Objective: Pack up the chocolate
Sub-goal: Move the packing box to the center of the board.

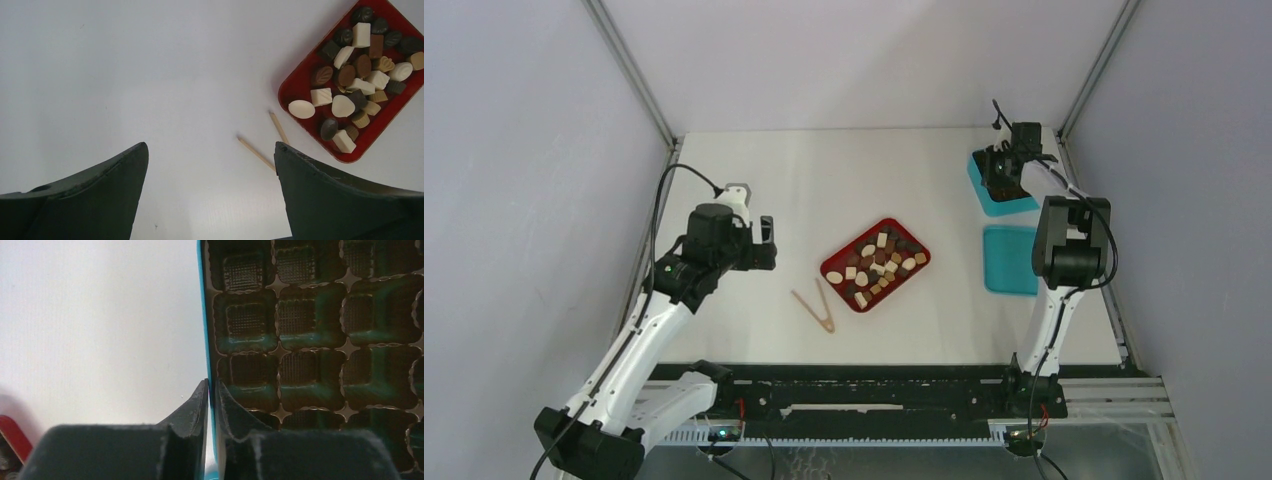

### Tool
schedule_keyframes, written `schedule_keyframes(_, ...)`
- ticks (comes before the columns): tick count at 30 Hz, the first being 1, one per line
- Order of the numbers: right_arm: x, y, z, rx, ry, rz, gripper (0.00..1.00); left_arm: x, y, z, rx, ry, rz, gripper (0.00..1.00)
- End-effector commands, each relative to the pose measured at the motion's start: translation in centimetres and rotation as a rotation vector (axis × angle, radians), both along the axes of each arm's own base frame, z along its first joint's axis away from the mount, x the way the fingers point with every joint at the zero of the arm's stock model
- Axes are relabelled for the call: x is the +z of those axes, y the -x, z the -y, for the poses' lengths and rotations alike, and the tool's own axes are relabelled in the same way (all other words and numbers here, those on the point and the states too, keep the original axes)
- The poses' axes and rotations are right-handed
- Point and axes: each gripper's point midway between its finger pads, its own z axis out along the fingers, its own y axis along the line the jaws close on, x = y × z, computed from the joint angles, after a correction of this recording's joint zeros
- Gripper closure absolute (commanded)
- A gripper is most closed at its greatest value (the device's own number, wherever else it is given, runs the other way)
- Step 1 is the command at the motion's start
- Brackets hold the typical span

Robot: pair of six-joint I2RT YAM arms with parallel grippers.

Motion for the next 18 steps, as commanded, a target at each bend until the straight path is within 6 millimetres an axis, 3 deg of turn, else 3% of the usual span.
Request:
schedule_keyframes(1,0.9,0.1,-1.2,0.11,0.0,0.034,0.92,0.0,-0.7,0.0,-0.012,-0.015,0.021,0.0)
schedule_keyframes(3,1.0,0.6,-2.1,0.154,0.006,0.043,1.0,0.0,-0.7,-0.1,-0.01,-0.016,0.02,0.0)
schedule_keyframes(10,1.8,3.3,-6.6,0.289,0.009,0.053,1.0,0.1,-0.7,-0.1,-0.006,-0.003,0.022,0.0)
schedule_keyframes(18,1.0,7.6,-11.9,0.34,0.033,-0.056,1.0,1.5,-0.4,-0.9,0.065,0.032,0.074,0.0)
